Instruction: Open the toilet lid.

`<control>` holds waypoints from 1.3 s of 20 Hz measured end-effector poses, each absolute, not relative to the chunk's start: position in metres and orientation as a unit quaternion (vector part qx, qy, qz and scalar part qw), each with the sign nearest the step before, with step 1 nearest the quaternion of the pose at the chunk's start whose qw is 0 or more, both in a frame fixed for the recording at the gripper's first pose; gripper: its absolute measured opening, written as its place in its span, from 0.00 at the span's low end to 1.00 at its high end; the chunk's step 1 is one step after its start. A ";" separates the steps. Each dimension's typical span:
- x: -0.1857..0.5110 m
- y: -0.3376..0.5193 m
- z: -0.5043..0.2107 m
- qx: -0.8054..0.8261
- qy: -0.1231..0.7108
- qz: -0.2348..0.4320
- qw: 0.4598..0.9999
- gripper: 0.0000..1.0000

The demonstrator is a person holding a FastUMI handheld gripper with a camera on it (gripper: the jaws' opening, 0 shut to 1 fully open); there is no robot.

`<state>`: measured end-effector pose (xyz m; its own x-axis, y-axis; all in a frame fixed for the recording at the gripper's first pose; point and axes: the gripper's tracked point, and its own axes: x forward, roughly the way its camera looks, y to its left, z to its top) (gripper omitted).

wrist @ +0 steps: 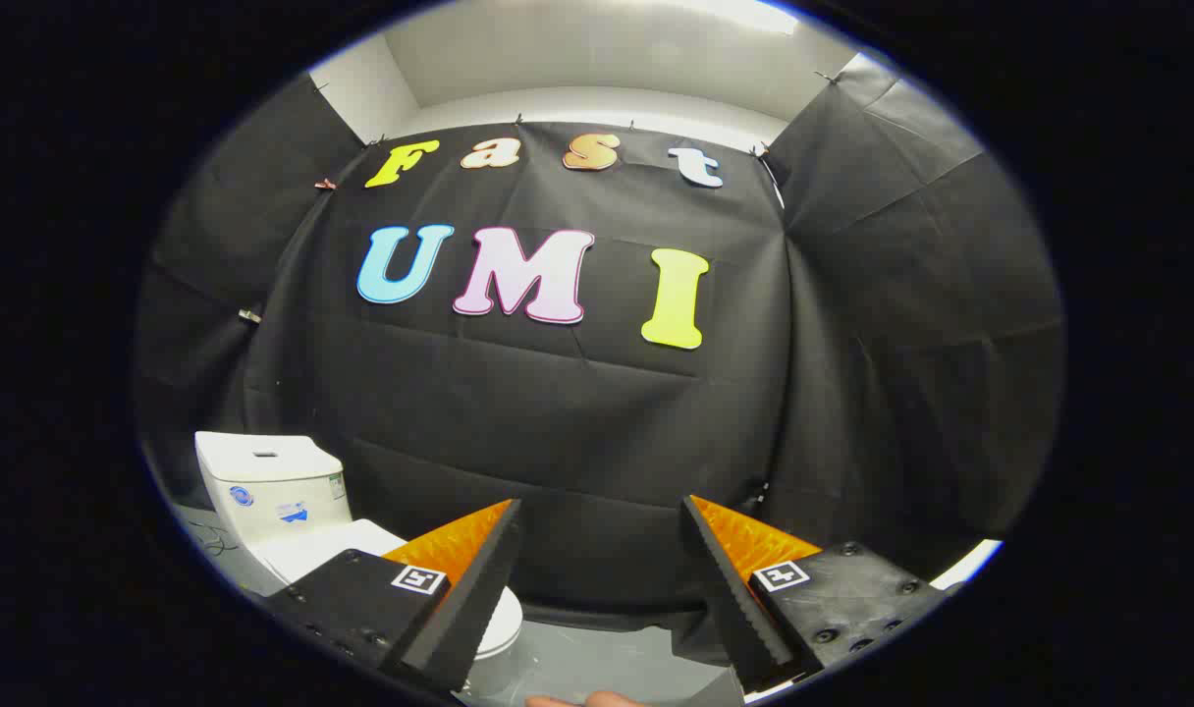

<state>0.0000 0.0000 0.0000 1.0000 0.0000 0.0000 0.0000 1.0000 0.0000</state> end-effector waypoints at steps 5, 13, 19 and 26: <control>0.001 -0.001 -0.001 0.002 0.001 0.001 1.000 0.97; 0.000 -0.001 -0.002 0.004 0.003 0.001 1.000 0.98; 0.000 0.000 -0.001 0.001 0.002 0.003 1.000 0.98; -0.001 0.002 -0.002 0.005 0.003 0.008 1.000 0.97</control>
